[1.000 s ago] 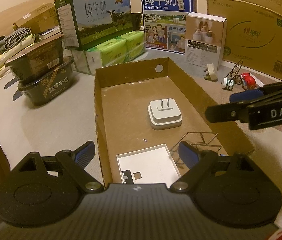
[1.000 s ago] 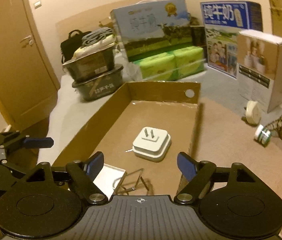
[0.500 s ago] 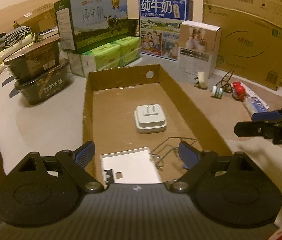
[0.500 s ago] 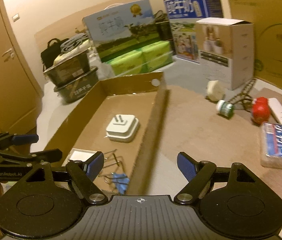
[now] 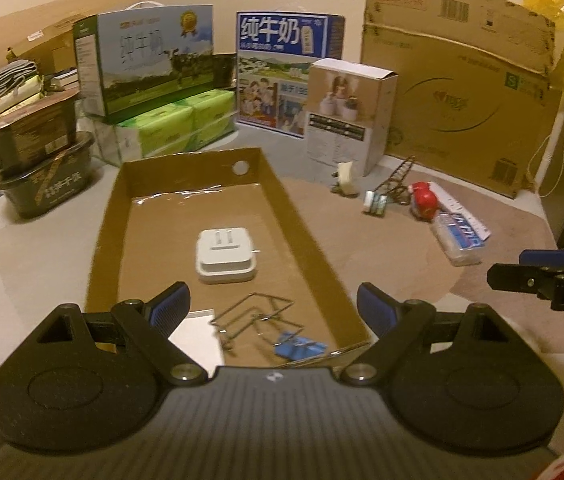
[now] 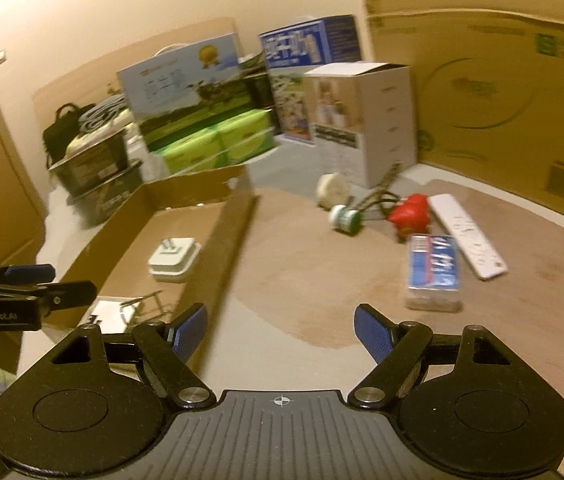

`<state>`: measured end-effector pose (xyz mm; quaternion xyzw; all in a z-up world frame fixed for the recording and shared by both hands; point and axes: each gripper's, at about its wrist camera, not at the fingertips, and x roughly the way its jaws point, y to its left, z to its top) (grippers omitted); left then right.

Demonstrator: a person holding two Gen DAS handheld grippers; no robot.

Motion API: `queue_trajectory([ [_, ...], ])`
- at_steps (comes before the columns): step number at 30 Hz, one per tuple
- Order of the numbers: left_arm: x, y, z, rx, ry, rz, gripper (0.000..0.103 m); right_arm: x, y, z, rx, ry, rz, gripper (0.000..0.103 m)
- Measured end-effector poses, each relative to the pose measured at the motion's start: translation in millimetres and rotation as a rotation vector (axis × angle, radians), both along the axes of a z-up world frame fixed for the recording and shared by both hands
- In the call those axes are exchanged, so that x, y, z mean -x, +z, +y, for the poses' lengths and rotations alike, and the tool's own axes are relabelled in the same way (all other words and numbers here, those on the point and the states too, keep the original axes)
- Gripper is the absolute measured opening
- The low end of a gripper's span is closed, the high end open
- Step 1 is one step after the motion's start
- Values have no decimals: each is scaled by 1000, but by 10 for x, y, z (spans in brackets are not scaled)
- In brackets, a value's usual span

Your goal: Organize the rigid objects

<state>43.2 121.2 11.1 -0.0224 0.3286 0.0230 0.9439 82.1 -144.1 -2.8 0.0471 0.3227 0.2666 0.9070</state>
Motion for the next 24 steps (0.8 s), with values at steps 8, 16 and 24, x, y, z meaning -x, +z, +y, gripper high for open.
queue_trajectory([
  [8,-112,70,-358,-6,-42,-7,89,21,61,-429,23,-96,-33,80],
  [16,-247,60,-691,9,-69,0,89,-36,60,-804,30,-170,-29,80],
  [24,-416,18,-1040,33,-98,5,89,-89,24,-1117,37,-230,-29,80],
])
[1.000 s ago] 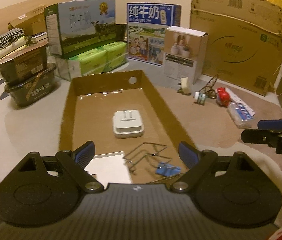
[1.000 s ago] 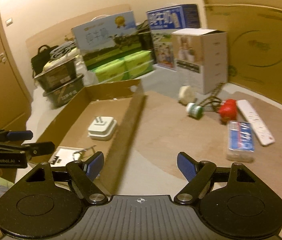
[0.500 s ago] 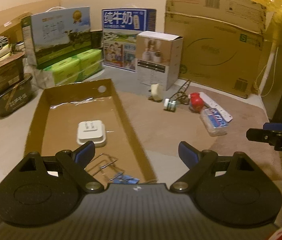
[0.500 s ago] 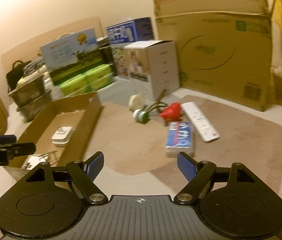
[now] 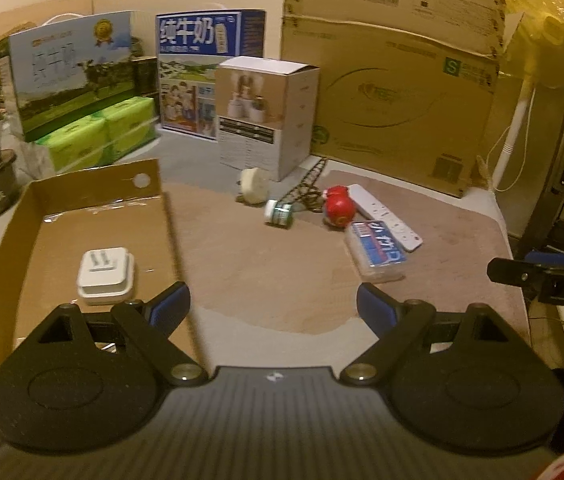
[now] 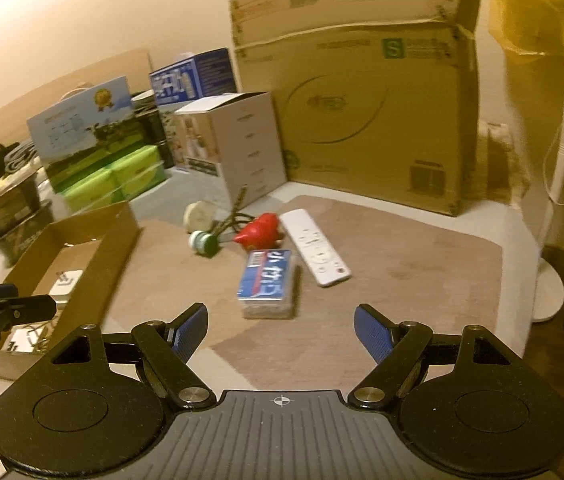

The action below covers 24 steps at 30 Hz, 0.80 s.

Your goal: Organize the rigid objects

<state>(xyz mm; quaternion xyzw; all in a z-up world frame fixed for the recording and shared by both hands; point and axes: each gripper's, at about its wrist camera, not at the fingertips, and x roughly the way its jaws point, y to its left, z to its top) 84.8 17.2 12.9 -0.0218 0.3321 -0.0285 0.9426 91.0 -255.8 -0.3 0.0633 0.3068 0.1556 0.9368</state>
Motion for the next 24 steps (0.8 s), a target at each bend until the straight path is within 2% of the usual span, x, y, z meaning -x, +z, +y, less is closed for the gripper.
queue_trajectory([
  [14,-450,-227,-592,-1,-28,23,89,-295,-245,-433,40,-42,31,80],
  [24,-838,-506,-969,7,-33,44,89,-670,-430,-572,67,5,47,80],
])
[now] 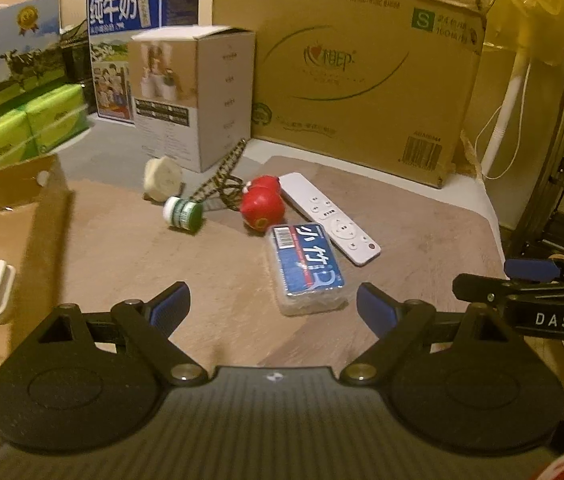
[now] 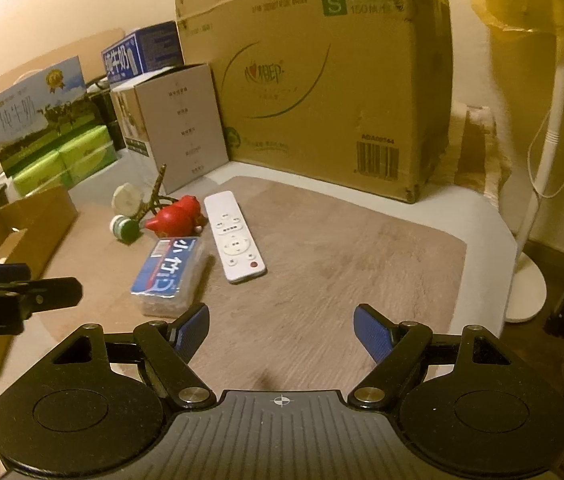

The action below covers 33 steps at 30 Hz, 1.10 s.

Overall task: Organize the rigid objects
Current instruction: 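Grasp the blue dental floss pick box with the left tool, then grasp the white remote control with the right tool while the left tool holds the floss box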

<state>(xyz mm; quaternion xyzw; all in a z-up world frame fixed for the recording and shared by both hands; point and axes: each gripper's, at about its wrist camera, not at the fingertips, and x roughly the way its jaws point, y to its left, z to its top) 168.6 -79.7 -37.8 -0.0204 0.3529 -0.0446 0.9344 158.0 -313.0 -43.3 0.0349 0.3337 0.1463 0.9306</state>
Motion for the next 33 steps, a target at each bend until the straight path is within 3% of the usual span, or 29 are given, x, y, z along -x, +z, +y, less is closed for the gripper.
queue_trajectory([
  [11,-428,-335,-250,14,-7,13,87,-484,-221,-84,10,57,17,73],
  [25,-877,-602,-311,5,-11,60,59,-771,-389,-109,10,62,41,72],
  [33,-790,-569,-155,-32,-21,75,55,-837,-408,22,15,88,43,72],
])
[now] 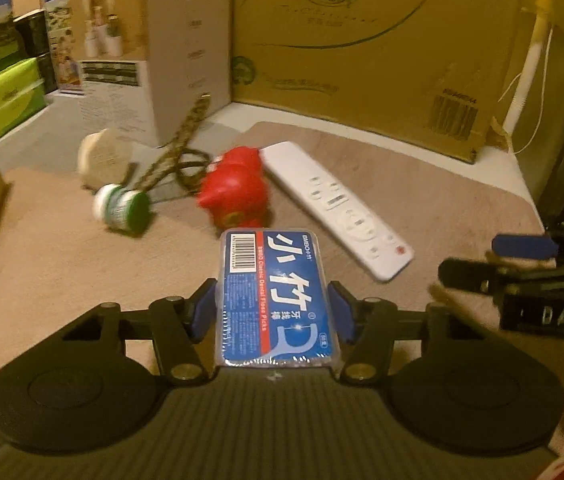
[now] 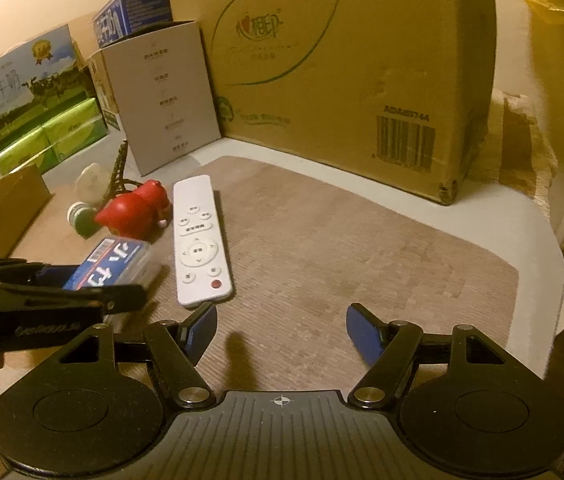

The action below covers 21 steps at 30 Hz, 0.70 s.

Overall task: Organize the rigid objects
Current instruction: 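Grasp the white remote control with the right tool while the left tool holds the floss box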

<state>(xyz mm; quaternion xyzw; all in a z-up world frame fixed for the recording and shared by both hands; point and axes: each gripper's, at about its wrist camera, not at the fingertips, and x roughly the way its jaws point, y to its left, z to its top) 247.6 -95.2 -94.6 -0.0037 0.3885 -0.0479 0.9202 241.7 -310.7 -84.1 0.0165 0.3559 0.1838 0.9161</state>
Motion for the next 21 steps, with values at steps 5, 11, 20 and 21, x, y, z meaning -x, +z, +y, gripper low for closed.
queue_trajectory([
  [5,135,76,325,-5,48,-11,55,-60,37,186,-4,52,-17,72],
  [11,150,146,582,0,83,-31,55,-213,37,538,15,143,-48,72],
  [20,76,160,713,24,88,-53,55,-666,-90,923,79,183,-34,66],
  [21,70,158,722,27,87,-54,55,-700,-98,934,83,183,-34,63],
])
